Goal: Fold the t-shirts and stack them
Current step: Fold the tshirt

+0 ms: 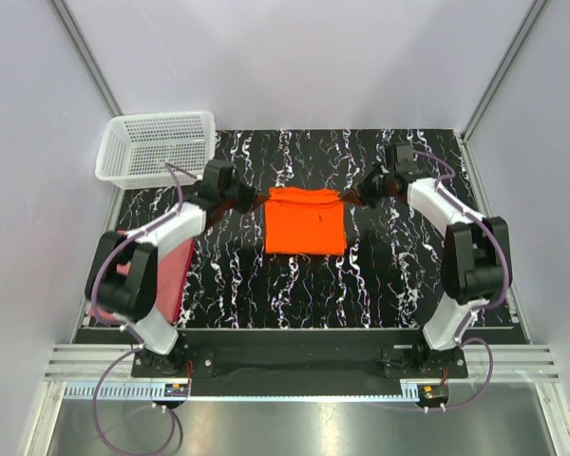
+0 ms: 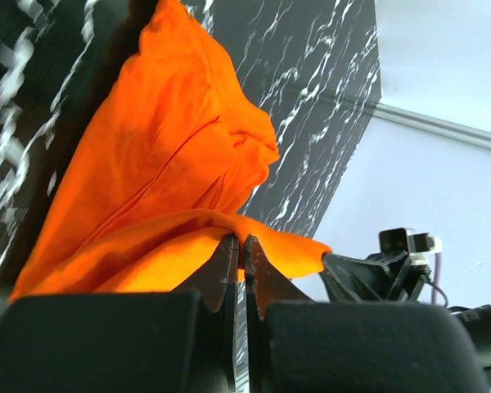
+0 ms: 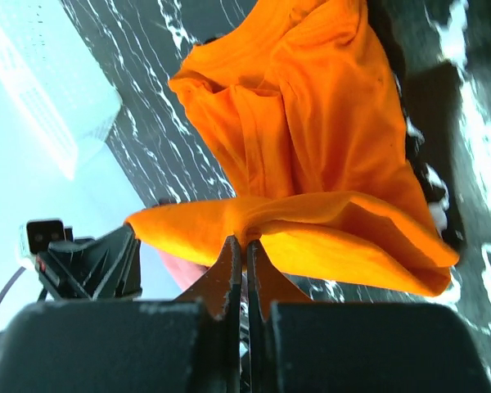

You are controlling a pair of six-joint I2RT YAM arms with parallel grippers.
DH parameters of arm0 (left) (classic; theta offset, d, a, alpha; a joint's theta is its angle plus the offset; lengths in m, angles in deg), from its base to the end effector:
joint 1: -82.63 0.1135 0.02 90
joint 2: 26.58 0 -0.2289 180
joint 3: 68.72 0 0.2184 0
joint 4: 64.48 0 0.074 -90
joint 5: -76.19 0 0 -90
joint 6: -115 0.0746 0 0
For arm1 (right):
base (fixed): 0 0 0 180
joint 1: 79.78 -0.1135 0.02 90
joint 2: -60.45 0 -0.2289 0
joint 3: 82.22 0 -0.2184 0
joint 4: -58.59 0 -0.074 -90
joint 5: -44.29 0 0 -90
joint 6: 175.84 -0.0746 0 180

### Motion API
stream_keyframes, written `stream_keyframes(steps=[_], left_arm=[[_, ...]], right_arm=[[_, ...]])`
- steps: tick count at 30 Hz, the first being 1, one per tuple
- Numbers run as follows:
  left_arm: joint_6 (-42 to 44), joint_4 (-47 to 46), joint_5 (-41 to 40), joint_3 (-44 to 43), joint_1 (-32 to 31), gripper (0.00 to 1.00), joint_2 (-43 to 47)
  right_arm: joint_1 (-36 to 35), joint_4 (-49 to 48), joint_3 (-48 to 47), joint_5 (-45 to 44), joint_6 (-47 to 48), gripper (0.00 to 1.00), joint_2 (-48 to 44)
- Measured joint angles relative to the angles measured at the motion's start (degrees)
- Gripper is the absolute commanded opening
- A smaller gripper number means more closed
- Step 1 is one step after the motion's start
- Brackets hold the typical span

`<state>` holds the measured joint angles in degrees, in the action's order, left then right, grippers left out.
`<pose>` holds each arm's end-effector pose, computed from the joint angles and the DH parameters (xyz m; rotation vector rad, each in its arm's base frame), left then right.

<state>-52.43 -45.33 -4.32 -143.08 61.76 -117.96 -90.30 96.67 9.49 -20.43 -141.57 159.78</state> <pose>0.3259 -0.1374 0.1913 -1.0624 2.1911 -1.0664 0.3521 0.0978 0.1906 0.7967 2.4772 1.0151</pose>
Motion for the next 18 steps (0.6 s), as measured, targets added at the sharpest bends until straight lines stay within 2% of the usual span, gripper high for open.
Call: stream_keyframes(steps=[12, 18], left_arm=[[6.21, 0.13, 9.90, -18.82, 4.52, 0.00, -21.70], [9.99, 0.52, 10.27, -19.71, 4.79, 0.00, -22.47]], right_arm=[[2.56, -3.96, -8.61, 3.28, 0.11, 0.00, 13.22], [3.34, -4.94, -9.11, 4.39, 0.72, 0.00, 16.13]])
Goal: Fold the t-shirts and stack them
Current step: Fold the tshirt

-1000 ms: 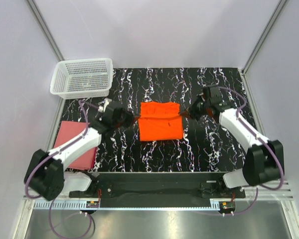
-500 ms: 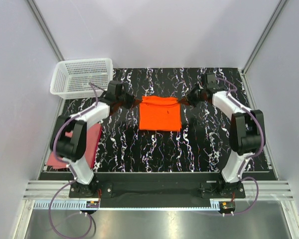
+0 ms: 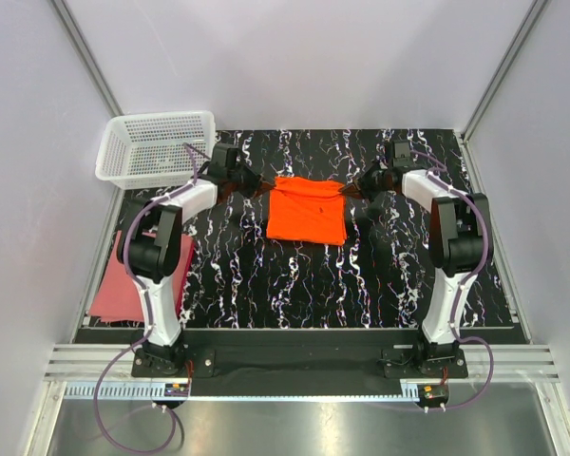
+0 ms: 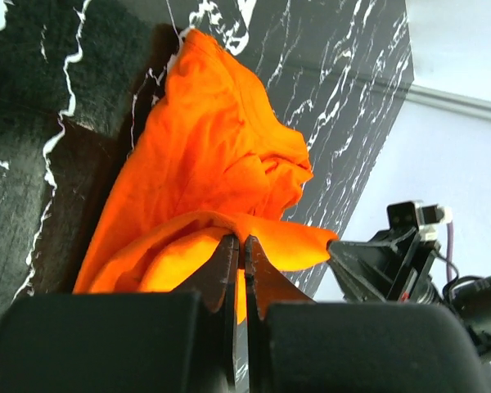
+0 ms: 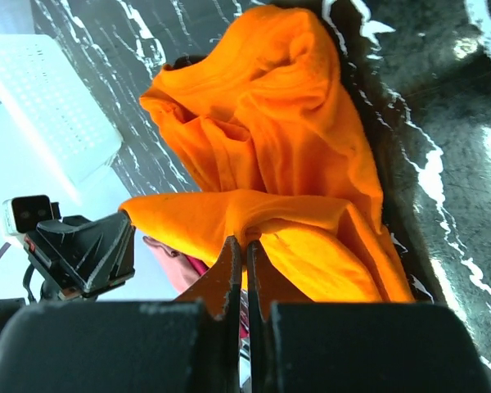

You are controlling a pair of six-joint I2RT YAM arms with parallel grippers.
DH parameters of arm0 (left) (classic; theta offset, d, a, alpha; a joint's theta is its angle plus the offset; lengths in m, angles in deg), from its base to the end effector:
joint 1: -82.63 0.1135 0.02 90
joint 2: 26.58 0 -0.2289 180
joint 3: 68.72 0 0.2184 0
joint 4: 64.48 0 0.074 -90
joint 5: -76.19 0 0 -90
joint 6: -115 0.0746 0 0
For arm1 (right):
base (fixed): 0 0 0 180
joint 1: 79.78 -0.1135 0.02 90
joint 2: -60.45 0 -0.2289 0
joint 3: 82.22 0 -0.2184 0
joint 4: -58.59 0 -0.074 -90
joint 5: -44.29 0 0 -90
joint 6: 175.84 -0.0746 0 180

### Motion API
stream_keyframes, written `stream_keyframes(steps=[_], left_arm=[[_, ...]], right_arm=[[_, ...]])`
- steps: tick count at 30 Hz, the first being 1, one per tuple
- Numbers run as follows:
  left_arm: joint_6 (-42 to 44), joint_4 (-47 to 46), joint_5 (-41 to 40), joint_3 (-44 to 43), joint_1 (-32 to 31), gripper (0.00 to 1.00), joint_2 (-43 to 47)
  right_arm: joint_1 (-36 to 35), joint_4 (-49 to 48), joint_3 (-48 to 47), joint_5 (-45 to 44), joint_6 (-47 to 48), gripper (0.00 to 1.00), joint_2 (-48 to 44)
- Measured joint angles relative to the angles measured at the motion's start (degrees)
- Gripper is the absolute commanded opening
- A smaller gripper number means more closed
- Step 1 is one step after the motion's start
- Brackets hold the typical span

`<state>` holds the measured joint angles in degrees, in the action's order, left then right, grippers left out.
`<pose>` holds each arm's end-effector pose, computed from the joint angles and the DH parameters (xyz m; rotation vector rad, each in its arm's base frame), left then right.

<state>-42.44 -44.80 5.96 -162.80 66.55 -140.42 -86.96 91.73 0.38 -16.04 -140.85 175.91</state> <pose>0.4056 -0.1432 0.1574 -0.8894 2.3200 -1.1008 0.4052 0.0883 0.1443 0.8384 2.4934 1.0704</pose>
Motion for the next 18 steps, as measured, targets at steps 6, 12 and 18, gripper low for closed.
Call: stream_keyframes(steps=[6, 12, 18], left_arm=[[0.61, -0.33, 0.46, 7.13, -0.57, 0.00, 8.02], [0.42, -1.18, 0.66, 17.00, -3.76, 0.00, 21.88], [-0.96, -1.73, 0.52, 27.74, -7.96, 0.00, 34.86]], right_arm=[[-0.17, -0.90, 4.59, 0.44, 0.35, 0.00, -4.81], [-1.60, 0.00, 16.00, 0.42, -0.31, 0.00, -21.14], [-5.05, 2.73, 25.38, -0.33, -1.55, 0.00, -36.50]])
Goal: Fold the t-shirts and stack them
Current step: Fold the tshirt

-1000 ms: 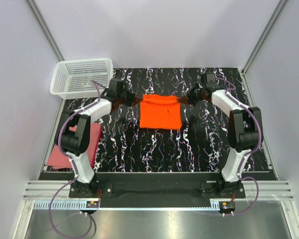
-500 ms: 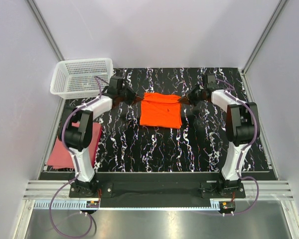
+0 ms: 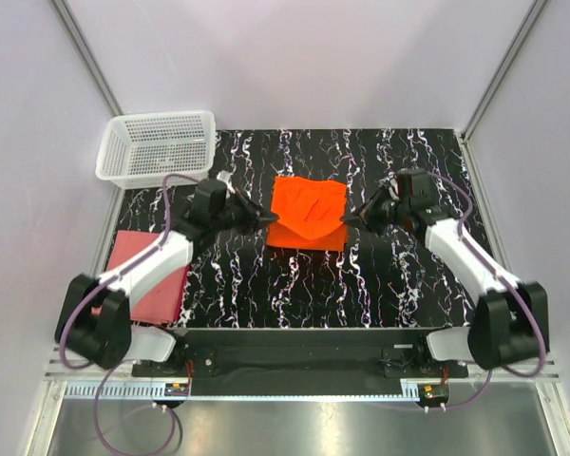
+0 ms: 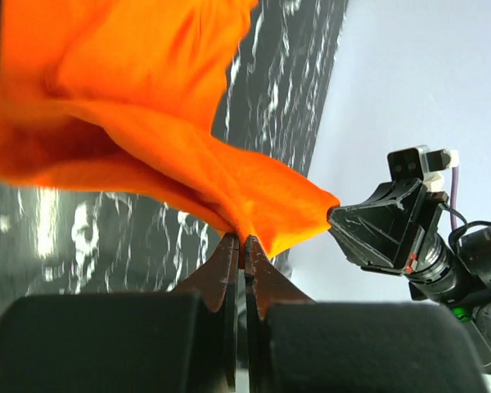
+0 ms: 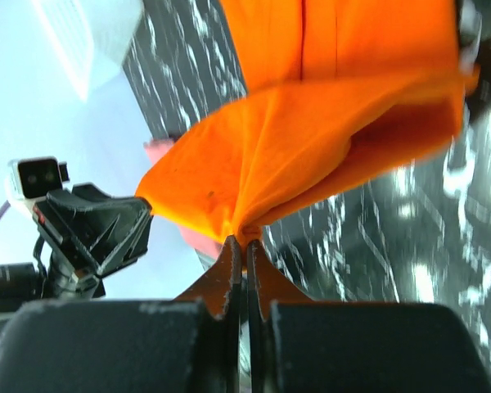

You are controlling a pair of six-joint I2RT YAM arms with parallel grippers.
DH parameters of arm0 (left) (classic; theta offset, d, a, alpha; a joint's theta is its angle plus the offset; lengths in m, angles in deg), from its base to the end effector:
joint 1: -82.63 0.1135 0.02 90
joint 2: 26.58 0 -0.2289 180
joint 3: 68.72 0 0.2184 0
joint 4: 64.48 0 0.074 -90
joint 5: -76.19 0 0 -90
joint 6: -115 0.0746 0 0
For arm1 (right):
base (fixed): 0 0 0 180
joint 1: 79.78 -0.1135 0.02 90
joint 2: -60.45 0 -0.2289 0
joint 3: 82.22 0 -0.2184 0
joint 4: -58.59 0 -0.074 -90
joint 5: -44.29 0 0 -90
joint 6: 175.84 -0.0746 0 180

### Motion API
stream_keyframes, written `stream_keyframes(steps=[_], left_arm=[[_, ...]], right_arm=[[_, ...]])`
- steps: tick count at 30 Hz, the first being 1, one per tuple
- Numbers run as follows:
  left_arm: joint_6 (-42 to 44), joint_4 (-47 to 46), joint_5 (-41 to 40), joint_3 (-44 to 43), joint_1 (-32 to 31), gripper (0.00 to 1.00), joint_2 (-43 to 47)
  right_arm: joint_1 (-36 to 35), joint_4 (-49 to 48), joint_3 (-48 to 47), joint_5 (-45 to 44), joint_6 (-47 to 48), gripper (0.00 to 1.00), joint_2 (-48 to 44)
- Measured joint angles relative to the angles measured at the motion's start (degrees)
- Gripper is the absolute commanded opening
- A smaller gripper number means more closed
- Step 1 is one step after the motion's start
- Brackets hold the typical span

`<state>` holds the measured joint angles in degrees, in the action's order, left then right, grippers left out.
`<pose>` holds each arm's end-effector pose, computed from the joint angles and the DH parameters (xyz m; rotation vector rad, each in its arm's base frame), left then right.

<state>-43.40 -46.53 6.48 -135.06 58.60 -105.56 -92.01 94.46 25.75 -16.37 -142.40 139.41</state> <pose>0.2756 -0.1512 0.2171 -0.6669 2.2723 -1.2620 0.2805 0.0982 0.2173 0.6766 2.4168 1.1540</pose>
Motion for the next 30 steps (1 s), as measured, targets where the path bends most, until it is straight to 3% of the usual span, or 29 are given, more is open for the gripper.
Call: stream_keyframes(steps=[10, 19, 25, 30], left_arm=[[-3.30, 5.68, -3.48, 14.21, -6.34, 0.00, 24.09], [-7.39, 14.43, -9.35, 19.08, -13.88, 0.00, 42.69], [-10.03, 17.49, -14.23, 18.99, -21.40, 0.00, 46.71], [-9.38, 20.44, -17.44, 16.55, -22.23, 0.00, 41.22]], right_arm=[[-7.43, 8.46, 10.51, -3.91, -4.90, 0.00, -22.14], [-14.84, 17.53, 15.15, -8.26, -10.49, 0.00, -38.88], [-16.44, 23.26, 16.28, -9.70, -13.66, 0.00, -47.43], [-16.46, 24.59, 15.15, -11.34, -13.53, 0.00, -43.93]])
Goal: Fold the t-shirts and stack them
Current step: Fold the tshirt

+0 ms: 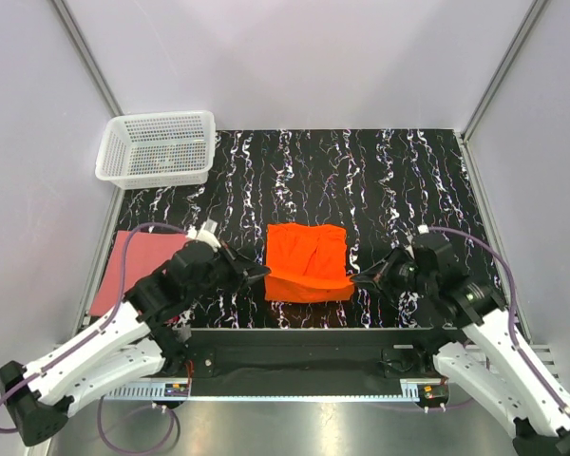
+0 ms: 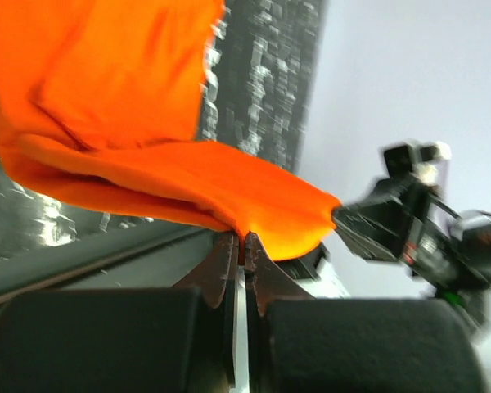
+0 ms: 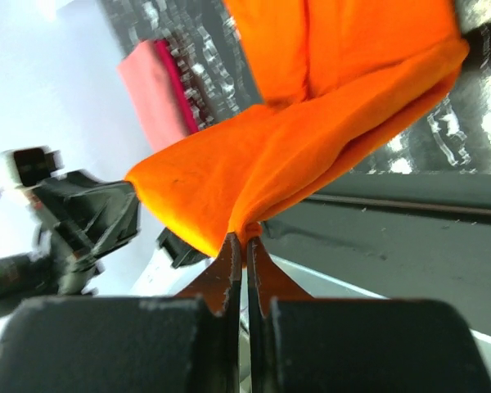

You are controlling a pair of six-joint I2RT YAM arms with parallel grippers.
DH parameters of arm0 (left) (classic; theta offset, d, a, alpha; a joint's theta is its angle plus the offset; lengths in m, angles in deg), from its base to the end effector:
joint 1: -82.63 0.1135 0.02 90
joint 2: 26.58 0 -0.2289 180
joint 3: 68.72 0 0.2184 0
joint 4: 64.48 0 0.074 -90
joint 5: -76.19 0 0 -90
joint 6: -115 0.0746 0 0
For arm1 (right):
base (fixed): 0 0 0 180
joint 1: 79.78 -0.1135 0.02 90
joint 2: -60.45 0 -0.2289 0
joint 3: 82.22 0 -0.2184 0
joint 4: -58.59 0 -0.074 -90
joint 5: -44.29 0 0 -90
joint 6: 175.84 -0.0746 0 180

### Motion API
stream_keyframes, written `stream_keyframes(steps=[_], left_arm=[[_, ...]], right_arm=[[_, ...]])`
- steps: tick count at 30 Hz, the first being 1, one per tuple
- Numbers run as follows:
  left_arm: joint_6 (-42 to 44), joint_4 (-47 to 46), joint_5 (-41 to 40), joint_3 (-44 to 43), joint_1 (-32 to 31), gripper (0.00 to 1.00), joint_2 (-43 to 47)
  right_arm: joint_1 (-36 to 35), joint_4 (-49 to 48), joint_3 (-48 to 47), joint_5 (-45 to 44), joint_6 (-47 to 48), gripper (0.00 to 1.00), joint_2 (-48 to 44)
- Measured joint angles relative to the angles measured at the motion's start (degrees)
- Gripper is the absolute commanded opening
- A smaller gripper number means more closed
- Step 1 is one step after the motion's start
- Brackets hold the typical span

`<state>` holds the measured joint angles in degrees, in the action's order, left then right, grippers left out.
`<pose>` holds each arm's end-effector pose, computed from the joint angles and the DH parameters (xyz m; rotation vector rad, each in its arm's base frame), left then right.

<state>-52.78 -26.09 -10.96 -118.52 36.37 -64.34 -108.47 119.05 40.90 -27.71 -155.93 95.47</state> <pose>0.1257 -0.1367 0.2333 -0.6004 2.2604 -1.3090 0.1192 0.0915 0.2357 0.7128 2.4312 1.1834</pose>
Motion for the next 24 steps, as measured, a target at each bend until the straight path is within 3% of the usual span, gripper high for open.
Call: stream_keyframes(steps=[2, 5, 9, 13, 19, 24], left_arm=[[1.36, 1.14, -1.18, -2.97, 0.81, 0.00, -4.11], [4.42, 1.79, 0.20, -8.37, 7.02, 0.00, -10.69], [7.93, -0.74, 5.51, -13.90, 17.51, 0.00, -20.52], [10.99, -4.09, 11.89, -20.41, 24.39, 0.00, -36.28], [16.83, -6.25, 20.06, -38.29, 29.07, 0.00, -66.64], [20.11, -7.72, 24.22, -45.29, 29.53, 0.01, -79.52]], right_arm=[[0.61, 0.28, -2.08, -0.59, 1.31, 0.00, 4.39], [5.86, -0.50, -6.56, 1.44, 4.55, 0.00, 12.72], [15.28, -5.75, -10.62, 7.26, 8.74, 0.00, 25.20], [19.17, -11.82, -15.72, 12.48, 12.41, 0.00, 41.29], [23.47, -19.78, -23.10, 16.15, 15.96, 0.00, 63.69], [25.00, -21.64, -24.81, 17.64, 18.16, 0.00, 71.47]])
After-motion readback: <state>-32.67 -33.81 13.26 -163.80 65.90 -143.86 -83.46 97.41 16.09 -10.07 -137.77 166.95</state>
